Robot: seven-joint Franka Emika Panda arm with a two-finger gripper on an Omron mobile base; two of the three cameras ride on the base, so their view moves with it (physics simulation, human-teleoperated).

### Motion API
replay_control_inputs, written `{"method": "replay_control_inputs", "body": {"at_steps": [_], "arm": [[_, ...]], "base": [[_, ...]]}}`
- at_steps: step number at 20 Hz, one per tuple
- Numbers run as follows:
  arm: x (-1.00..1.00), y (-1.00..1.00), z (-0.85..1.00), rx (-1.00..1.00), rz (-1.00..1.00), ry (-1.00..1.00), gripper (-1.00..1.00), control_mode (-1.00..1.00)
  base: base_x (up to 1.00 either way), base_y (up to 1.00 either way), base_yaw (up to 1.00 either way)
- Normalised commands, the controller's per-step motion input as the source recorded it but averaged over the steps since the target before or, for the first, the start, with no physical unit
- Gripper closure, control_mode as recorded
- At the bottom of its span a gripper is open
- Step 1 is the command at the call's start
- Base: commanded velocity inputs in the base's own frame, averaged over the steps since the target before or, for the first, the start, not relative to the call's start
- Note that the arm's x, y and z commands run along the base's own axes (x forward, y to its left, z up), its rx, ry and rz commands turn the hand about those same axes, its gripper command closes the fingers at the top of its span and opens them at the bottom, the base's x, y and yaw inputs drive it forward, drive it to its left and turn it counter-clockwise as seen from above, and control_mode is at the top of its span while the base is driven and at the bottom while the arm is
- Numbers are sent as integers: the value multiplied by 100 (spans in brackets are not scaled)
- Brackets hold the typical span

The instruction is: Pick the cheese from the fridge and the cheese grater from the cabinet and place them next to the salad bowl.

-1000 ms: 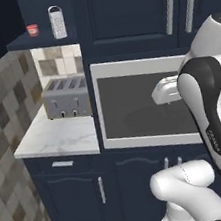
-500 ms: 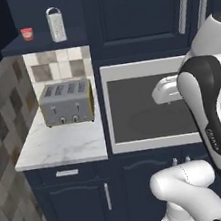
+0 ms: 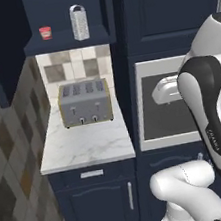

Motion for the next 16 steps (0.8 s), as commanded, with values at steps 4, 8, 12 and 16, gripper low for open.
{"method": "replay_control_inputs", "body": {"at_steps": [4,8,12,16], "arm": [[0,0,0,0,0,0,-100,100],[0,0,0,0,0,0,-100,100],[0,0,0,0,0,0,-100,100],[0,0,0,0,0,0,-100,100]], "base": [[42,45,-20],[53,37,-26],[36,58,-18],[17,66,-10]]}}
